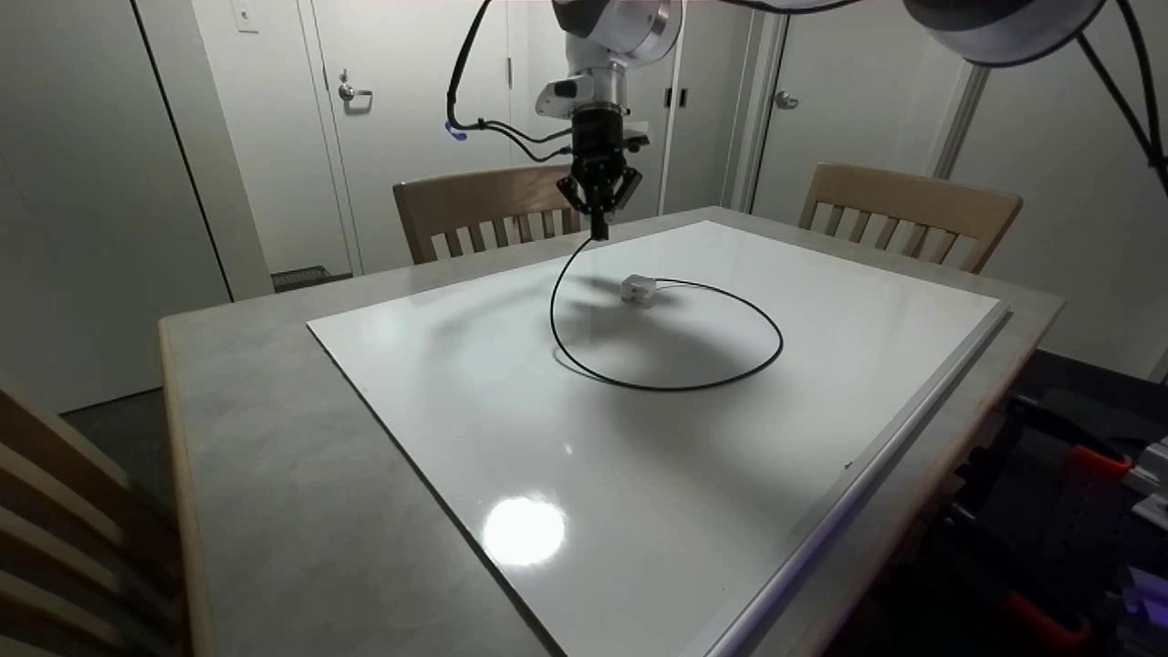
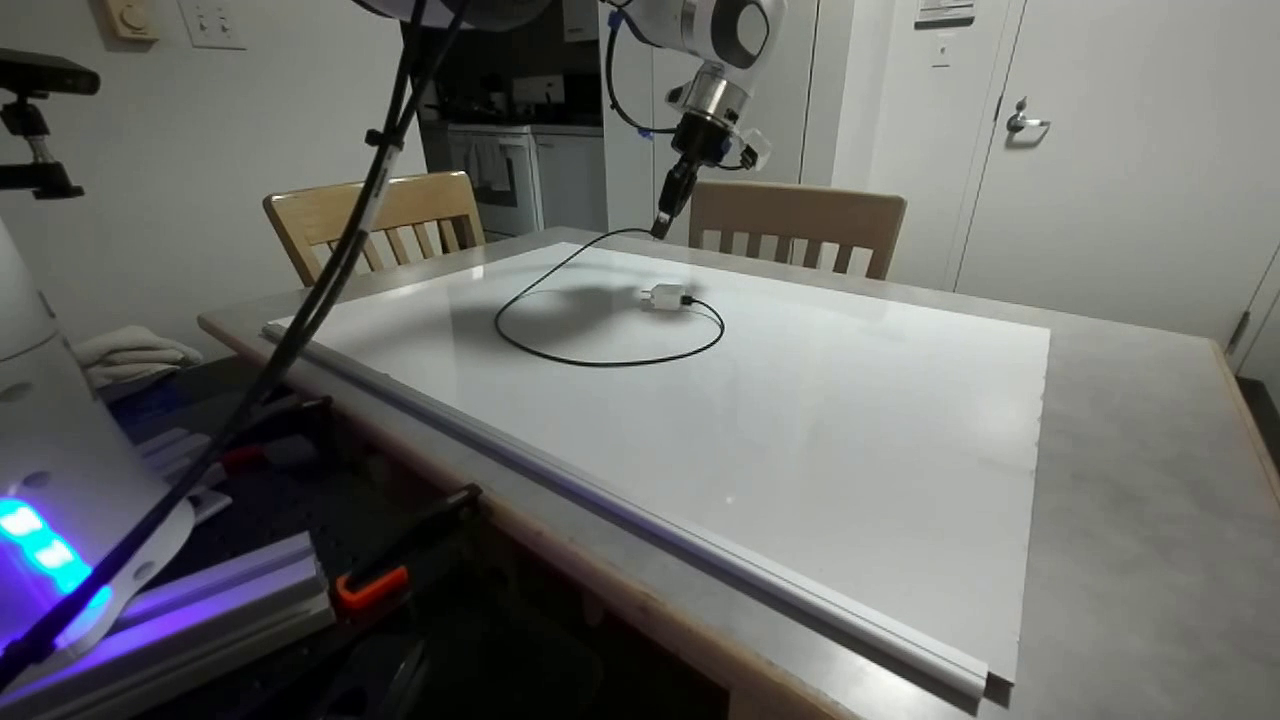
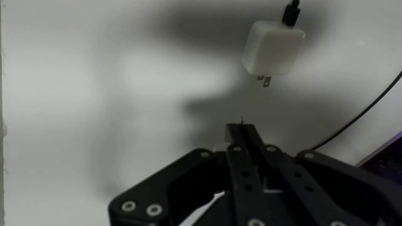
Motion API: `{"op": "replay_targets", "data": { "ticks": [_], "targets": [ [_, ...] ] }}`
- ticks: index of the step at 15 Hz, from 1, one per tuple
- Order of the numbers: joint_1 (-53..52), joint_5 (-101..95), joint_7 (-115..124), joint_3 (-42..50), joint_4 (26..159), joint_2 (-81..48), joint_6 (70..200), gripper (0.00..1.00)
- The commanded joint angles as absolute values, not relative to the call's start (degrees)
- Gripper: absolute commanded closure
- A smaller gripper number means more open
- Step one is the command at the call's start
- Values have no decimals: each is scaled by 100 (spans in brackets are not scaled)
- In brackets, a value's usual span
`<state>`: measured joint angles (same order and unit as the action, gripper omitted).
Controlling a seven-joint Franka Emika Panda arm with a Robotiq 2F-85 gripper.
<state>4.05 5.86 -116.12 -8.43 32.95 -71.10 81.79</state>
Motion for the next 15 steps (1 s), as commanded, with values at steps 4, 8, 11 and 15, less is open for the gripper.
{"op": "replay_targets", "data": {
  "ticks": [4,8,11,15],
  "targets": [
    [117,556,-11470,-846,3167,-7130,8466,98],
    [-154,504,-11310,-799,3113,-7168,8786,98],
    [-319,480,-11423,-805,3107,-7183,8833,98],
    [-513,455,-11703,-827,3070,-7218,8870,98]
  ]
}}
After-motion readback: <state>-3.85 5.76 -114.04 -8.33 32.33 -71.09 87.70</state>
